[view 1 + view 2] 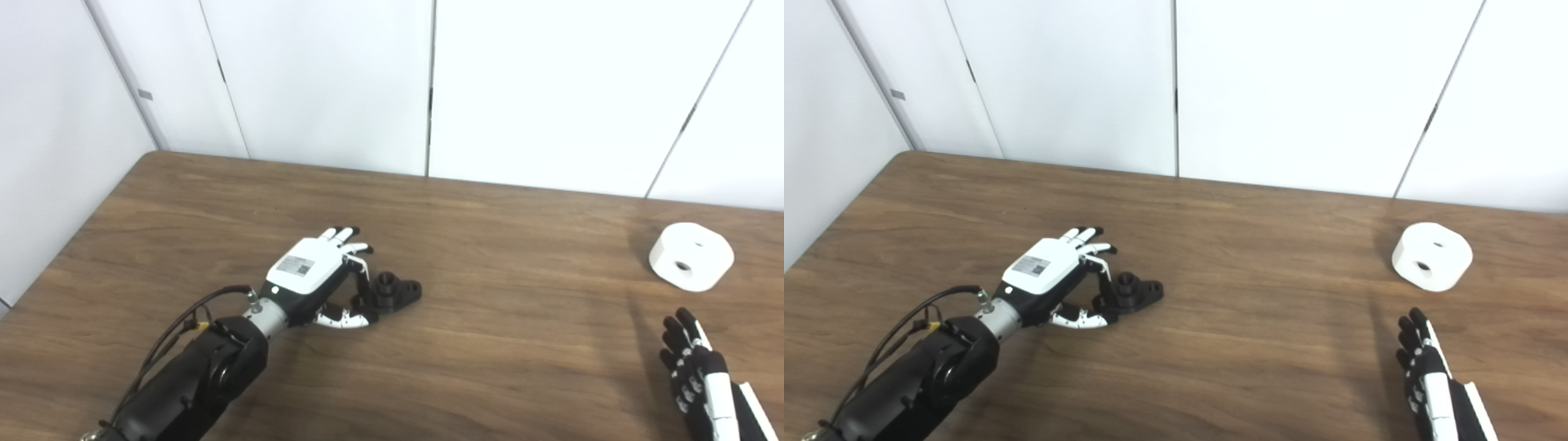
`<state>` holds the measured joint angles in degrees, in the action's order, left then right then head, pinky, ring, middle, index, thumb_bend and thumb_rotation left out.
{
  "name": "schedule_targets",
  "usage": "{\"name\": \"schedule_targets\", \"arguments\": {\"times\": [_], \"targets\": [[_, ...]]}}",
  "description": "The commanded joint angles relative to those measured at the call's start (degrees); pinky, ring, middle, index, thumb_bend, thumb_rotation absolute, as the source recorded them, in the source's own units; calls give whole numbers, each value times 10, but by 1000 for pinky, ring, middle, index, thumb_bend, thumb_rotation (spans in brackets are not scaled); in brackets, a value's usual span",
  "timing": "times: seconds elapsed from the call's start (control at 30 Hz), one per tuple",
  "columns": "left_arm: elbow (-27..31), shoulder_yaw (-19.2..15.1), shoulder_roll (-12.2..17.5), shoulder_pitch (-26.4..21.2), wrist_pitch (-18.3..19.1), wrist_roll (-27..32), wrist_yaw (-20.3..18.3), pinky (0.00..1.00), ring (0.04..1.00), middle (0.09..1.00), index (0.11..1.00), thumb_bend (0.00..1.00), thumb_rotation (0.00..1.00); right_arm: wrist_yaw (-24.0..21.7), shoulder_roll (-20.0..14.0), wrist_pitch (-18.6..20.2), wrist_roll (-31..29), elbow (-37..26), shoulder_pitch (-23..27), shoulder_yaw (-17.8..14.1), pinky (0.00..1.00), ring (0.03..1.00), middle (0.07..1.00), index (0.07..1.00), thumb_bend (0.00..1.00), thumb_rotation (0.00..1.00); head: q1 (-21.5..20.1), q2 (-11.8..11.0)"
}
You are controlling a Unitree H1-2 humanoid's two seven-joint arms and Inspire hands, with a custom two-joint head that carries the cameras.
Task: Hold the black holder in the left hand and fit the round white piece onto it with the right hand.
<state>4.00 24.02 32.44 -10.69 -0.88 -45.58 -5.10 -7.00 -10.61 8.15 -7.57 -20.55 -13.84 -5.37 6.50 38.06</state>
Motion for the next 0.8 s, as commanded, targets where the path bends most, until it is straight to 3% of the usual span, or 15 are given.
{"name": "schedule_targets", "arguments": {"times": [0.0,0.27,0.53,0.77], "targets": [[-11,31,-2,25,-36,5,-45,1000,984,868,490,515,62,3,2,-4,2,-17,8,2,1000,1000,983,1000,642,1000,-4,3],[41,36,-12,37,-20,35,-86,1000,996,880,490,512,62,6,8,3,5,-22,8,5,1000,1000,982,1000,626,1000,-17,8],[88,60,-36,43,-36,15,-94,1000,997,876,488,513,57,13,19,3,23,-24,12,15,1000,1000,980,1000,610,1000,-45,16],[131,85,-64,55,-21,-30,-117,1000,994,877,488,515,59,31,35,10,53,-27,17,33,1000,1000,973,1000,628,1000,-79,25]]}}
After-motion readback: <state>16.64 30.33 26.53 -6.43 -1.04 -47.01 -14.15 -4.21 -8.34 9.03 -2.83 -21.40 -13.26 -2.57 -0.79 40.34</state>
